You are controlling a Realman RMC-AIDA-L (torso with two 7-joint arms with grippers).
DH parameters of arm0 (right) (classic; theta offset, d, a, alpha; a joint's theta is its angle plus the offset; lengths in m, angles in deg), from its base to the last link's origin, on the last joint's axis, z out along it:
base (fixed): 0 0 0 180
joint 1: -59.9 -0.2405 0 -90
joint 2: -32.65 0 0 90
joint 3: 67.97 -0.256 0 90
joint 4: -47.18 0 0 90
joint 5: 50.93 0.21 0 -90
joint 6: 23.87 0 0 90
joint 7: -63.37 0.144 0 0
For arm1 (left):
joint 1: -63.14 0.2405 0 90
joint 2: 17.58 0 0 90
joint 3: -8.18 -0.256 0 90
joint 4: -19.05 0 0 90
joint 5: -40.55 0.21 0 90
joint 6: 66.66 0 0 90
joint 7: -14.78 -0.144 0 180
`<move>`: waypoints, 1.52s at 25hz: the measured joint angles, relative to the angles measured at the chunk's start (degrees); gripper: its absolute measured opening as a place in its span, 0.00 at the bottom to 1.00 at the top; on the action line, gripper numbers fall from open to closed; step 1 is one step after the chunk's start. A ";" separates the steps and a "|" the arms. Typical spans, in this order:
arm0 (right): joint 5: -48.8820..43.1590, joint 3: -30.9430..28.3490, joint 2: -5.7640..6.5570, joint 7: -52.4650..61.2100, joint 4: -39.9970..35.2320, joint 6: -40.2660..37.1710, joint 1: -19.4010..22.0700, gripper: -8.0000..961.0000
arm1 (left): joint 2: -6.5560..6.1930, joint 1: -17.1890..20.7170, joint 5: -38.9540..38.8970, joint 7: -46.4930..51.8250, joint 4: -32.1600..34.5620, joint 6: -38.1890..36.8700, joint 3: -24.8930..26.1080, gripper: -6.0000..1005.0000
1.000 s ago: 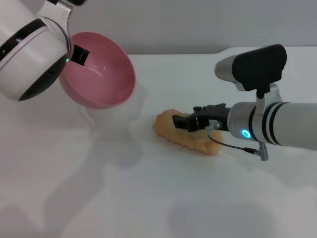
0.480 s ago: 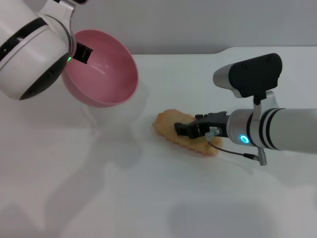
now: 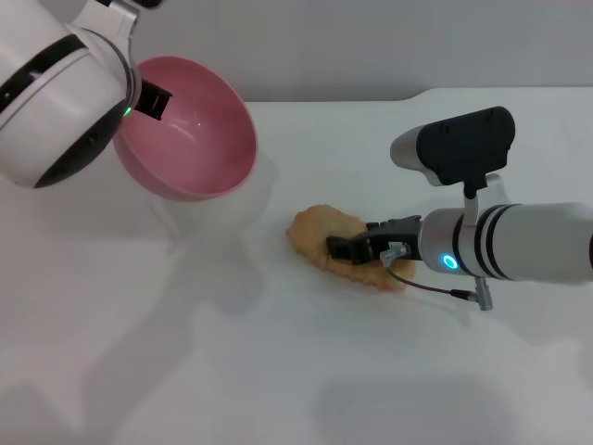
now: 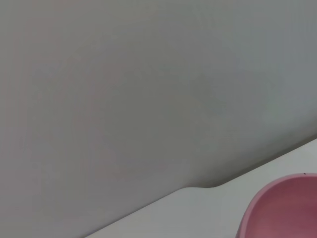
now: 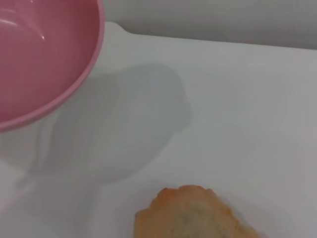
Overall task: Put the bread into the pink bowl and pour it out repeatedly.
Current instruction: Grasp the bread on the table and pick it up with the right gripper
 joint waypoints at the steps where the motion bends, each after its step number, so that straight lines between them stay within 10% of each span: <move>1: 0.00 0.08 0.00 0.00 -0.21 0.07 0.11 0.60 | -0.01 0.08 0.00 -0.01 0.00 0.00 0.00 0.05; 17: -0.80 1.86 0.42 -2.86 -6.96 1.09 3.09 0.51 | -0.12 0.43 0.41 -0.34 0.00 -0.05 0.00 0.05; 38: -12.86 -3.95 0.17 -2.44 -34.32 10.01 14.51 0.33 | 0.15 1.61 -0.48 -1.08 -2.15 -3.39 -0.73 0.05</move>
